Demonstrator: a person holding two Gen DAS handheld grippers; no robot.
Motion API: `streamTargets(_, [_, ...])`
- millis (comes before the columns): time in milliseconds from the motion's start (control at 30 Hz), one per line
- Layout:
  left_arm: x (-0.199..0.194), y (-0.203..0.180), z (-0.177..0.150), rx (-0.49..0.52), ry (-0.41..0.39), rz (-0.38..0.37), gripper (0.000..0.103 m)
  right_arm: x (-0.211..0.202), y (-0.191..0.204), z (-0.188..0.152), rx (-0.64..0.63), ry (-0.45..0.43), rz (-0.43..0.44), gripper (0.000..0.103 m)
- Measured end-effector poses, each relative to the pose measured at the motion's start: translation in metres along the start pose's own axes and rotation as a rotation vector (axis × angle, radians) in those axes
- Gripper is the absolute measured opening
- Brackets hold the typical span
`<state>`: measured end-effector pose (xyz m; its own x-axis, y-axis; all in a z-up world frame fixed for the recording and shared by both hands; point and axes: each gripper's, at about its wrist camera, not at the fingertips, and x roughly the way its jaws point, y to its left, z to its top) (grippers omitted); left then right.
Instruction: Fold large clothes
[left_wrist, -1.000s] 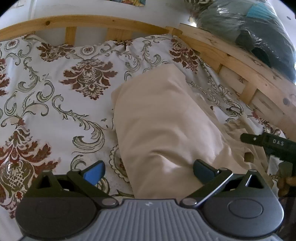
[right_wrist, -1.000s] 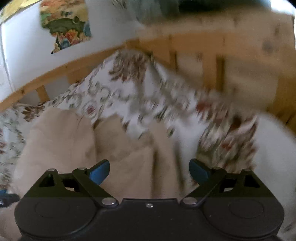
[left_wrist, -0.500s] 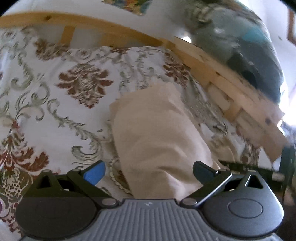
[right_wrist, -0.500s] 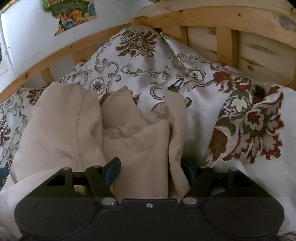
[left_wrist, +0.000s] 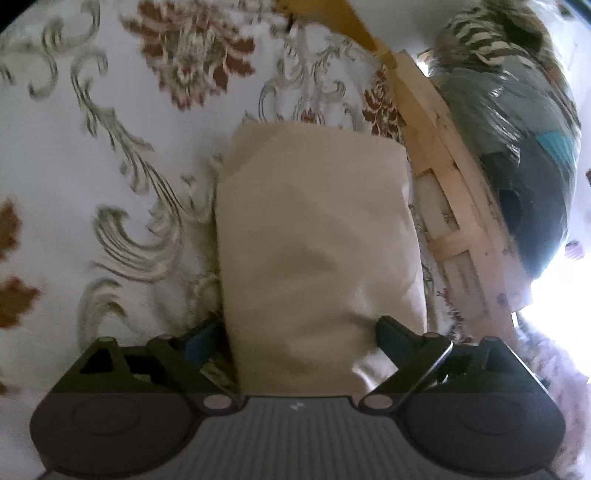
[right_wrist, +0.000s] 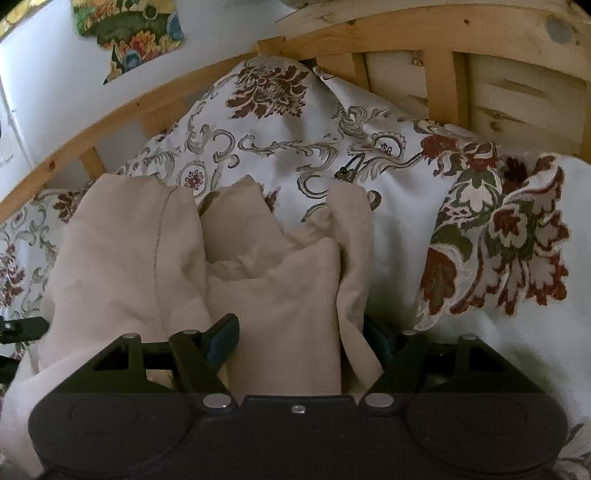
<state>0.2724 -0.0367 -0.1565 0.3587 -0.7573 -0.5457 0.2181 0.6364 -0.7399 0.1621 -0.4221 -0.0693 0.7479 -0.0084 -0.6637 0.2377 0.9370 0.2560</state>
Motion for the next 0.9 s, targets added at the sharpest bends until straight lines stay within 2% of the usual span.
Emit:
streamTargets(33, [0.003, -0.002, -0.001, -0.01, 0.008, 0.007, 0.092, -0.001, -0.002, -0.001, 0.031, -0.006, 0.017, 0.075])
streamTargets(100, [0.004, -0.015, -0.003, 0.04, -0.002, 0.059, 0.087, -0.003, -0.003, -0.002, 0.065, -0.014, 0.039, 0.074])
streamTargets(167, [0.002, -0.029, -0.006, 0.075, -0.017, 0.121, 0.075, -0.006, 0.0, -0.003, 0.052, -0.023, 0.026, 0.059])
streamTargets(233, [-0.001, -0.044, -0.009, 0.113, -0.037, 0.173, 0.069, -0.012, 0.002, -0.003, 0.029, -0.042, -0.002, 0.023])
streamTargets(267, [-0.003, -0.054, -0.012, 0.142, -0.051, 0.2, 0.066, -0.014, 0.002, -0.003, 0.029, -0.051, 0.005, 0.015])
streamTargets(333, [-0.008, -0.07, -0.016, 0.194, -0.073, 0.228, 0.062, -0.019, 0.005, -0.002, 0.017, -0.075, 0.05, 0.01])
streamTargets(533, [-0.034, -0.109, -0.015, 0.347, -0.137, 0.263, 0.055, -0.055, 0.053, -0.002, -0.225, -0.244, 0.157, 0.006])
streamTargets(633, [-0.056, -0.112, 0.001, 0.368, -0.162, 0.278, 0.055, -0.061, 0.081, 0.005, -0.283, -0.307, 0.208, 0.006])
streamTargets(767, [-0.084, -0.099, 0.046, 0.324, -0.184, 0.323, 0.055, -0.048, 0.121, 0.028, -0.305, -0.352, 0.299, 0.006])
streamTargets(900, [-0.097, -0.073, 0.084, 0.329, -0.178, 0.438, 0.06, -0.007, 0.167, 0.04, -0.385, -0.335, 0.341, 0.007])
